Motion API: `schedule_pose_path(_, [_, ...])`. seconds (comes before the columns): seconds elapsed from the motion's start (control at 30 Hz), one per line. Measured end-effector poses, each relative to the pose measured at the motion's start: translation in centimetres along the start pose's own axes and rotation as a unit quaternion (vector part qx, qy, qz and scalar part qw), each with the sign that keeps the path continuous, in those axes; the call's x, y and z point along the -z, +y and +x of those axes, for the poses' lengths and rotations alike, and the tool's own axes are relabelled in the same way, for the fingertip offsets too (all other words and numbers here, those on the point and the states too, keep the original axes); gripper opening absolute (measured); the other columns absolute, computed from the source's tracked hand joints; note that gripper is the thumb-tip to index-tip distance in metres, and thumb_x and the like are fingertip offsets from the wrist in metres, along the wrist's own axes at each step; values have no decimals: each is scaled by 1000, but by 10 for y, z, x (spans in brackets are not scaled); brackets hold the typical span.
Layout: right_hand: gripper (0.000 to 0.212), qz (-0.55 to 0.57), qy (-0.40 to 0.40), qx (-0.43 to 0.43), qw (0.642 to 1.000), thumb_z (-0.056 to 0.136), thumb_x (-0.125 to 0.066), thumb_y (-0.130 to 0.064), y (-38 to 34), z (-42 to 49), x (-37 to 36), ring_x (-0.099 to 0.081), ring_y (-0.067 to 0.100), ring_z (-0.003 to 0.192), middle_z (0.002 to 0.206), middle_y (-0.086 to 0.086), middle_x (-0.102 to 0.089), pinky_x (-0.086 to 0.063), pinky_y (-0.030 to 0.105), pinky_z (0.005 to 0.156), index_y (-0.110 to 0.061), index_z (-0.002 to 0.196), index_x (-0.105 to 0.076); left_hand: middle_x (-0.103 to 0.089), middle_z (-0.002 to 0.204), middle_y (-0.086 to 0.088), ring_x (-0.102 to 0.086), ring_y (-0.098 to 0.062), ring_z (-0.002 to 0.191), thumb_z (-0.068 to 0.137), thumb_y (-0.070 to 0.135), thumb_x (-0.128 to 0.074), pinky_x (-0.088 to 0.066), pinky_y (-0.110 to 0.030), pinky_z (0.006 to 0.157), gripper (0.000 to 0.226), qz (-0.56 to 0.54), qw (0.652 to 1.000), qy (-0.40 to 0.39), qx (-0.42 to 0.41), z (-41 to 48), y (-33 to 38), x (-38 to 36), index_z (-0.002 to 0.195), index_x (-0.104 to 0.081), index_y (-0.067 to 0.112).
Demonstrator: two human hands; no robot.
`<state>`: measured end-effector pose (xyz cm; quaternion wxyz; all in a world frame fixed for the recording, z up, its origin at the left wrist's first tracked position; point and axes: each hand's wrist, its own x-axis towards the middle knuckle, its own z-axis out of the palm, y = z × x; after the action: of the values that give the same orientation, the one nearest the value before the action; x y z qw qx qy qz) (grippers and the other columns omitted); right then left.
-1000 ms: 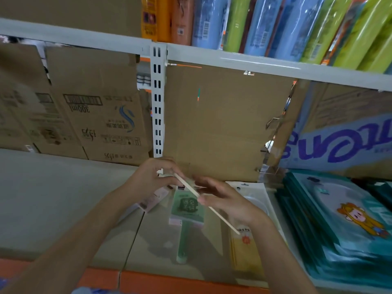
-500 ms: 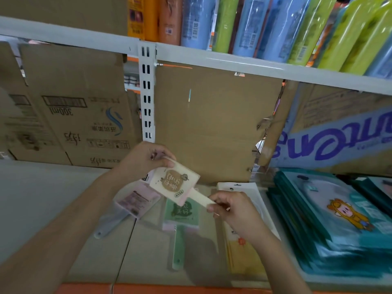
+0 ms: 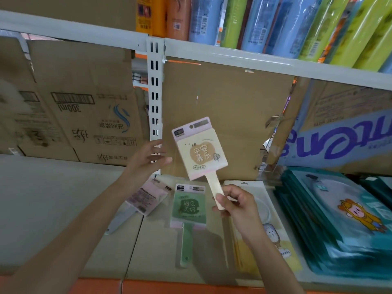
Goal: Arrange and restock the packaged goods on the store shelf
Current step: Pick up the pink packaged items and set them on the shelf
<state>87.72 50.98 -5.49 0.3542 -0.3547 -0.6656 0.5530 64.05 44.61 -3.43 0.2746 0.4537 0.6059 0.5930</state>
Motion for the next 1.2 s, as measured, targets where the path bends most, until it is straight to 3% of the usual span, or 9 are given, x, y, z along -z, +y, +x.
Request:
schedule_pose_path(0.17, [11,51,-19,-27,998,87,-58,0,7,-8,-20,-66,14,58,72,1,-66,-45,18,44,-8,81,-62,-72,84,9,-66,-6,79,84,18,-65,-48,-23,71,24,-54,998,6,12,5,7,-14,106,-58,23])
schedule_pose_path(0.23, [7,61,-30,-37,997,87,-58,-1,10,-12,-26,-67,16,60,77,6,-66,-50,23,45,-6,85,-64,-72,77,11,-64,-6,72,87,11,-60,-48,-23,69,15,-48,999,6,22,9,8,-17,98,-59,21])
schedule_pose_path(0.33, [5,51,-37,-59,996,86,-62,-8,14,-21,-31,-67,19,57,74,5,-63,-47,27,48,-10,91,-62,-71,72,13,-63,-3,66,86,6,-61,-46,-22,65,14,-27,999,-2,46,11,2,-18,90,-59,20])
schedule_pose_path(0.43, [14,-68,-57,-67,994,85,-66,-21,22,-32,-33,-58,10,50,66,-2,-60,-41,25,47,-18,97,-60,-70,74,10,-63,-7,68,86,5,-60,-45,-18,59,15,8,995,-37,92,7,-8,-21,90,-61,20])
schedule_pose_path(0.53, [19,-157,-68,-70,983,82,-70,-26,31,-41,-38,-52,4,49,66,-4,-59,-39,18,48,-23,97,-57,-67,83,1,-62,-12,69,86,4,-59,-48,-15,53,16,27,986,-58,153,1,-21,-26,101,-61,11])
schedule_pose_path(0.63, [25,-227,-53,-67,970,80,-70,-30,37,-49,-42,-52,4,58,66,-7,-57,-39,15,54,-28,99,-55,-65,84,2,-58,-9,71,87,8,-61,-44,-17,58,26,56,980,-75,176,-3,-34,-29,113,-59,7])
schedule_pose_path(0.83, [33,-269,-58,-71,959,81,-68,-32,42,-60,-49,-48,3,57,65,-9,-52,-35,14,51,-25,111,-54,-57,81,5,-52,-3,72,86,0,-58,-38,-1,45,21,56,975,-71,202,-8,-46,-35,104,-55,10])
schedule_pose_path(1.03, [42,-321,-54,-52,944,83,-65,-38,44,-65,-51,-47,-1,60,67,-13,-51,-36,13,55,-25,119,-47,-61,89,-1,-55,-4,76,86,2,-59,-40,-1,48,23,62,973,-71,210,-8,-56,-37,109,-59,6])
schedule_pose_path(1.2, [48,-326,-47,-47,943,82,-64,-42,43,-67,-52,-49,-1,65,67,-17,-50,-45,21,71,-25,123,-47,-67,105,-9,-62,-19,96,84,8,-63,-50,-28,83,36,61,971,-71,221,-6,-66,-35,119,-58,2])
